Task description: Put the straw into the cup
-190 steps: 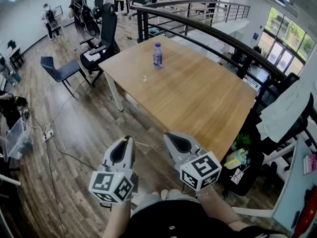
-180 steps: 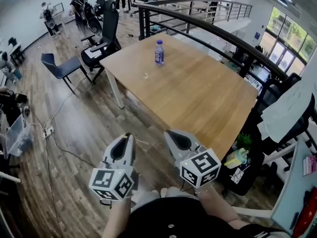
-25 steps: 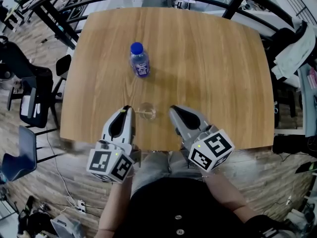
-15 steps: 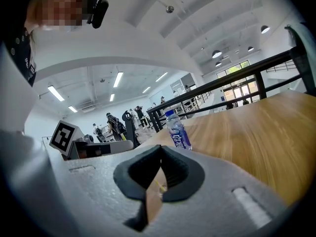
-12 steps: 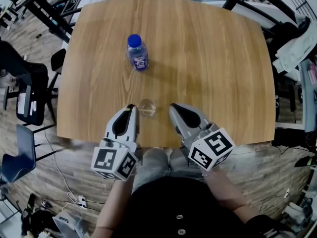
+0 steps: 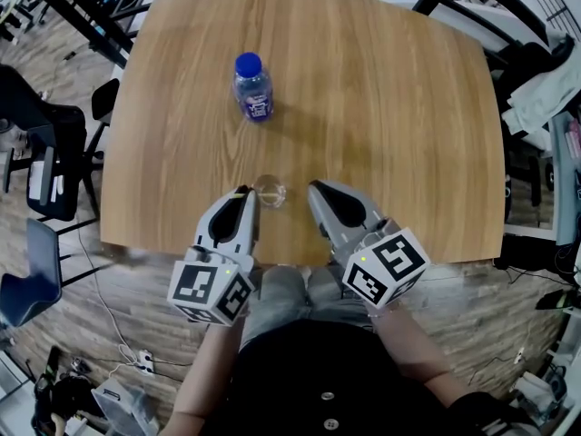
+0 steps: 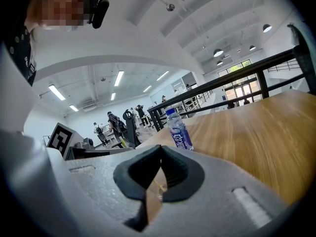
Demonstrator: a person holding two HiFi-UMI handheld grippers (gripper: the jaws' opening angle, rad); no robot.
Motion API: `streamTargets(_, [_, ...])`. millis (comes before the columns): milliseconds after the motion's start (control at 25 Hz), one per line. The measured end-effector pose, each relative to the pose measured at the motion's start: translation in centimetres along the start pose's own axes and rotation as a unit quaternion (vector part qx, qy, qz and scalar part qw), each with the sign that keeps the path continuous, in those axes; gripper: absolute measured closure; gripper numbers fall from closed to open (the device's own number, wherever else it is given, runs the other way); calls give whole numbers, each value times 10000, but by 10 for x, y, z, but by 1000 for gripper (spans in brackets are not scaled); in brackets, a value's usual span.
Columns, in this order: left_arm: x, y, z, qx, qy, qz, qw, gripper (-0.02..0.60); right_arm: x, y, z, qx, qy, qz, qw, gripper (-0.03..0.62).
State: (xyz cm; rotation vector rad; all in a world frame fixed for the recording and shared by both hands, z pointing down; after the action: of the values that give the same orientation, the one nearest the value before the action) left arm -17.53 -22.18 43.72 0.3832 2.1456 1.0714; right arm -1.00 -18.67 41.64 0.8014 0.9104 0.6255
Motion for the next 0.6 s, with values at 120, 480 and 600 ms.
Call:
streamTargets(120, [0, 0, 0, -9, -45, -49, 10000, 534, 2, -1, 2, -3, 54, 14, 10000, 595])
streamTargets(480, [9, -7, 2, -59, -258, 89, 9996, 341, 6, -9, 0, 85, -14, 99, 9999, 595])
streamTargets(600, [17, -13, 2, -78, -358, 224, 9991, 329, 5, -16, -5, 170, -105, 170, 9997, 595])
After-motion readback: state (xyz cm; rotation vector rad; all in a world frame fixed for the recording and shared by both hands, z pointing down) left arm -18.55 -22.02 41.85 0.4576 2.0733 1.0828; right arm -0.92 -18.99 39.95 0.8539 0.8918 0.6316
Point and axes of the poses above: the fingertips, and each gripper's own axes: x backward along the fingers, z to its right, y out of its underside, the point moved 6 cm from there along x, backward along the fingers, and after that the axes turned 11 degrees about -z, right-handed, at the moved point
